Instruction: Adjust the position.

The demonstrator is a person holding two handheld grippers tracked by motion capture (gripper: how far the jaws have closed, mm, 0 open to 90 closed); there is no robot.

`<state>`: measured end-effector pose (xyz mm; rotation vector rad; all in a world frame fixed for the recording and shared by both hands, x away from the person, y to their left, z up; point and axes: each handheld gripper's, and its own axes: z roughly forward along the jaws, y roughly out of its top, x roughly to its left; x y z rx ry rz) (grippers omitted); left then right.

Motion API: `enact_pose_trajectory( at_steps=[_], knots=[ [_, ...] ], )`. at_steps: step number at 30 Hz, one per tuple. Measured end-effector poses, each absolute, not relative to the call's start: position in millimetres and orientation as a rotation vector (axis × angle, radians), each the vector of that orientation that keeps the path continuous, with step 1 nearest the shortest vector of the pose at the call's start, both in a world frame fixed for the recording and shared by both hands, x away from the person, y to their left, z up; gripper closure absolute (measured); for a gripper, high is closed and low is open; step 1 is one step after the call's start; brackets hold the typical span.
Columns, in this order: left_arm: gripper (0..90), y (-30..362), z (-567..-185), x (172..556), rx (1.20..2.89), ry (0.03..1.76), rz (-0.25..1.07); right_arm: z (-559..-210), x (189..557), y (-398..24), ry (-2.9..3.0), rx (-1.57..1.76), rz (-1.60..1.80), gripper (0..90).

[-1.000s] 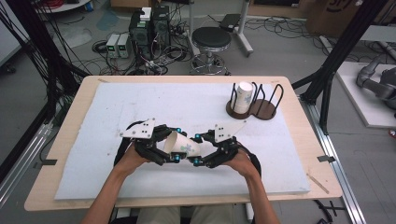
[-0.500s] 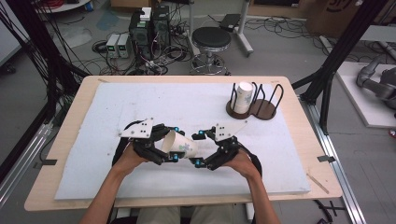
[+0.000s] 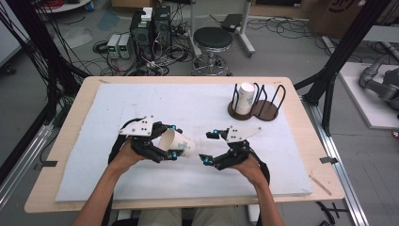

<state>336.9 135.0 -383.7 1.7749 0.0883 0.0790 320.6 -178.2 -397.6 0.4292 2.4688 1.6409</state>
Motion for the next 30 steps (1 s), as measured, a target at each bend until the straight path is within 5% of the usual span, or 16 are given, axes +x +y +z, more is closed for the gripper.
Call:
enact_pose_trajectory(
  at_steps=[30],
  knots=[
    [30.6,124,-355,365,2.126,0.125,0.139,-423,312,-222,2.223,0.823,1.432,18.2]
  ],
)
